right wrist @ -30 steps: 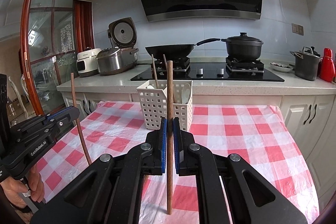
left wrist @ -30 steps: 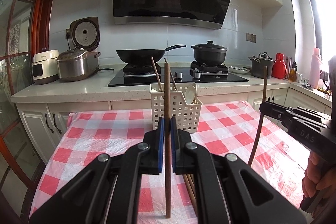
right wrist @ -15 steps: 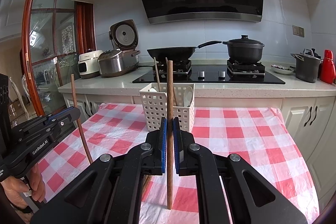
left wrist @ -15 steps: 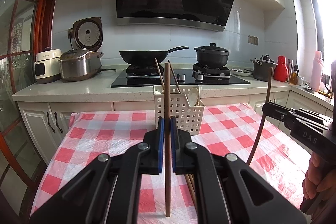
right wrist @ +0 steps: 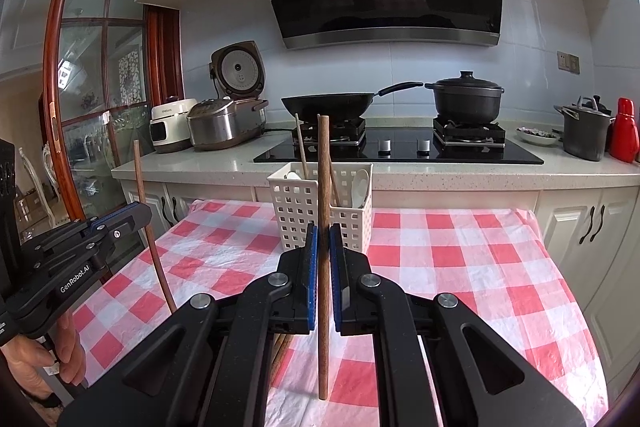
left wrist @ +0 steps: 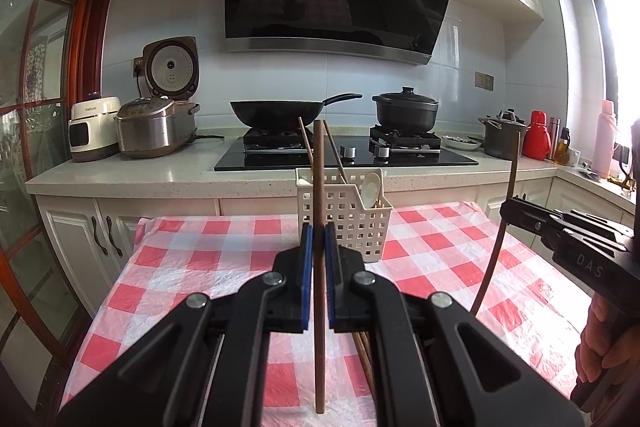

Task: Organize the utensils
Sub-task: 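Lift both chopsticks upright and carry them over the basket with both tools, then drop both chopsticks into the basket and open both tools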

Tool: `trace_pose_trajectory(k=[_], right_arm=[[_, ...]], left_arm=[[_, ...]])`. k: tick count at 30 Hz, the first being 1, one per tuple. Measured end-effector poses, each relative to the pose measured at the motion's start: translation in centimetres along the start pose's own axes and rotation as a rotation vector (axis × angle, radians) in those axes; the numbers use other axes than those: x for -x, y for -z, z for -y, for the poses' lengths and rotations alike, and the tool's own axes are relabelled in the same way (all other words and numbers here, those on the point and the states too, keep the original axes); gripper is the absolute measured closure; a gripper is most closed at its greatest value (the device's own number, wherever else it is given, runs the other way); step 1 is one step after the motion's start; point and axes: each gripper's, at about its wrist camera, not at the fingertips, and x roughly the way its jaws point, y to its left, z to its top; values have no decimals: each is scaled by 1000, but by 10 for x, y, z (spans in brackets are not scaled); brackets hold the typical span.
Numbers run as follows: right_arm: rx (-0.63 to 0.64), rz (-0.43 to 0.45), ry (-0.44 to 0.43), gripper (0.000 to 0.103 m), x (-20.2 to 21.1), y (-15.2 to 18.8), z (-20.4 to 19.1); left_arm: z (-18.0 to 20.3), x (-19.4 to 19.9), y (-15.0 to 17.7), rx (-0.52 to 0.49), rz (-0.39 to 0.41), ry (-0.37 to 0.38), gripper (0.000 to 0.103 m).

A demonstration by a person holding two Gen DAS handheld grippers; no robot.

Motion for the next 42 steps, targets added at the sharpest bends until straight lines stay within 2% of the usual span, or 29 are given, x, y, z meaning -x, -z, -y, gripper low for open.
trace_pose_trajectory(k=[11, 17, 26, 37, 42], right_arm=[[8, -2, 1, 96, -15, -6, 3], [7, 21, 2, 96, -28, -23, 10], [48, 58, 10, 96, -59, -70, 21], [25, 58, -12, 96, -122, -147, 41], [11, 54, -19, 96, -154, -165, 45]], left_arm=[[1, -11, -8, -5, -8, 9, 97], [0, -29, -27, -14, 8, 11, 97], [-3, -62, -89, -9, 70, 38, 97], [-7, -129, -194, 9, 126, 57, 97], [-16, -162, -219, 37, 135, 38, 97]])
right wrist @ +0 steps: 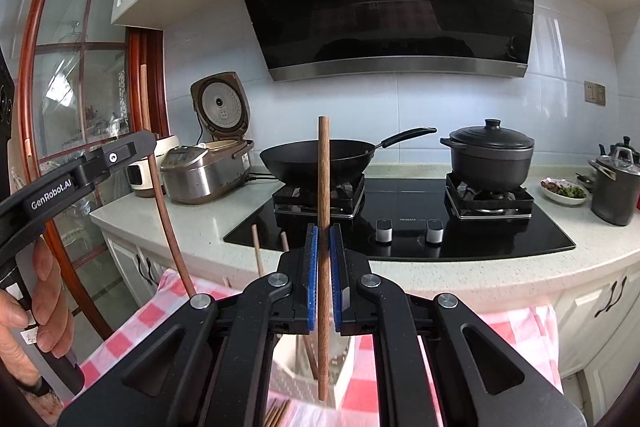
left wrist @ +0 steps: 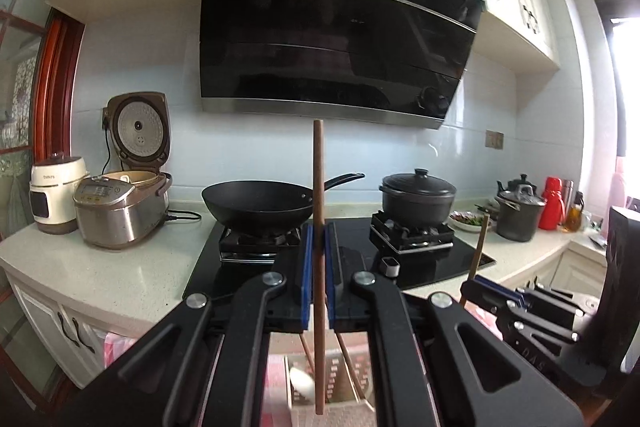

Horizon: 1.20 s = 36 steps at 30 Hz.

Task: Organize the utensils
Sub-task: 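Drop both chopsticks into the basket and open both tools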

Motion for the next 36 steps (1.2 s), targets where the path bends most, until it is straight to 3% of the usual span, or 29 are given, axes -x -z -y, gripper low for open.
trace_pose_trajectory(k=[5, 11, 17, 26, 29, 30, 33, 35, 36], right_arm=[[15, -32, -14, 96, -32, 3, -2], [70, -176, -17, 96, -73, 22, -8], [66, -266, -45, 96, -101, 48, -6], [-11, -293, -82, 92, -114, 61, 7], [-33, -287, -78, 79, -111, 63, 12], [-45, -283, -82, 66, -110, 62, 14], [-66, -257, -77, 63, -97, 59, 19], [-73, -239, -65, 63, -84, 58, 22], [-80, -232, -61, 63, -77, 58, 23]], left_arm=[[-13, -35, 2, 37, -27, -9, 97], [-21, -78, 36, 80, -134, 33, 97], [-26, -104, 74, 98, -228, 34, 97], [-39, -126, 123, 131, -333, 22, 96], [-46, -120, 126, 145, -327, 14, 89], [-47, -117, 125, 147, -323, 10, 85], [-54, -102, 120, 157, -303, -4, 81], [-61, -86, 116, 165, -279, -25, 71], [-63, -79, 114, 171, -269, -34, 61]])
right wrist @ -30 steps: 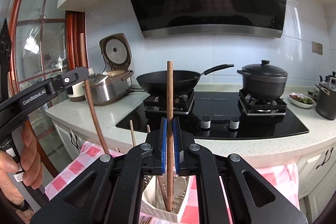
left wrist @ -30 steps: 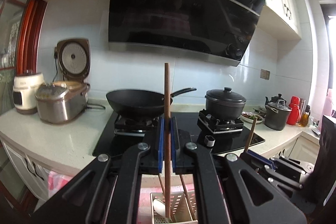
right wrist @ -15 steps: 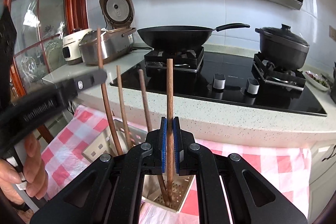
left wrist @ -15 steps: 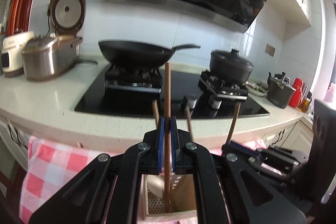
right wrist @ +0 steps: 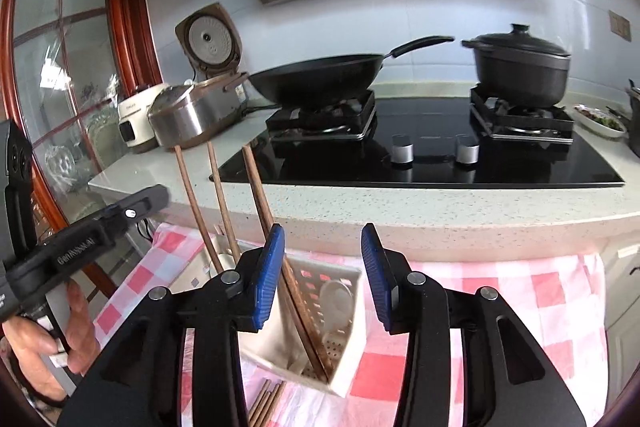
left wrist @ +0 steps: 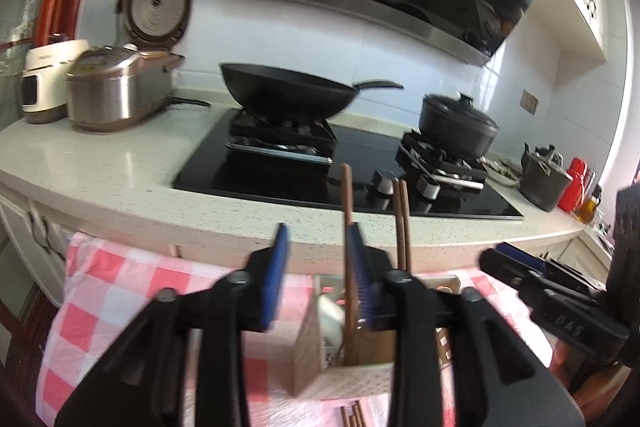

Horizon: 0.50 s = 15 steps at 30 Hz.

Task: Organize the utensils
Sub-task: 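Drop both chopsticks into the basket and open both tools, then lower the right tool to the chopstick bundle and grasp one chopstick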

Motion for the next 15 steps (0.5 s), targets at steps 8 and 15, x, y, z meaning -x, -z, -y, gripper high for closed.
trace_pose_trajectory(k=[8, 15], right_arm=[[-25, 15, 34, 60, 51, 38, 1], [-51, 12, 51, 41, 86, 90, -5]], left_arm=[[-8, 67, 28, -36, 102, -150, 14], [0, 102, 91, -151, 94, -229, 5]])
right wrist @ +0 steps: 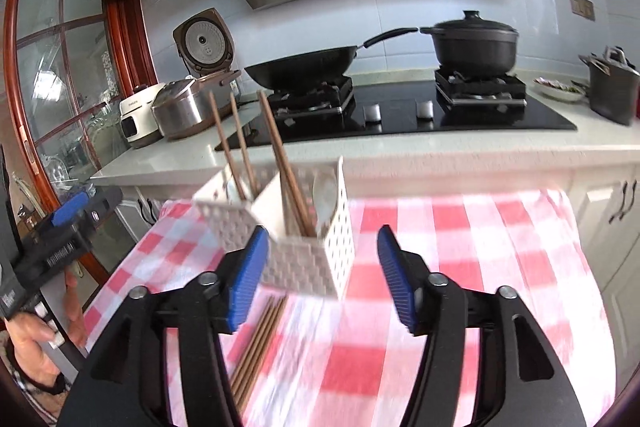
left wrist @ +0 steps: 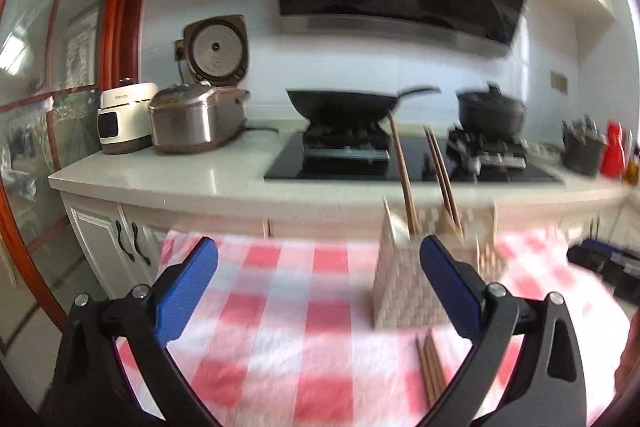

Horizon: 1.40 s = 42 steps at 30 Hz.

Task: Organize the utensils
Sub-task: 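Lower the right tool to the chopstick bundle and grasp one chopstick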

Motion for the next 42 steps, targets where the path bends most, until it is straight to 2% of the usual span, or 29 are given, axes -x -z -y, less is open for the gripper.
trace_pose_trajectory(k=[4, 9, 16, 24, 26, 29, 31, 36, 42], right_arm=[[-19, -21, 15, 33, 11, 35, -4], [-15, -70, 40, 31, 12, 75, -11], [-9, -129, 55, 31, -3, 102, -17], [-25, -178, 90, 31, -35, 103, -23], [-29, -190, 98, 34, -45, 102, -26], [-26, -210, 111, 42, -58, 100, -33], [-15, -227, 122, 51, -66, 98, -38], [-10, -289, 119, 66, -86, 100, -48], [12, -313, 119, 70, -96, 99, -59]], left_arm=[[5, 15, 41, -19, -50, 15, 5], [8, 32, 78, -15, -80, 50, 5], [8, 34, 96, -14, -99, 80, 5], [6, 26, 100, -4, -105, 117, 5], [4, 24, 100, -1, -103, 123, 5], [1, 23, 101, -1, -96, 125, 5], [1, 25, 102, -11, -77, 118, 5], [2, 30, 102, -17, -39, 117, 5], [-6, 31, 102, 21, -32, 119, 5]])
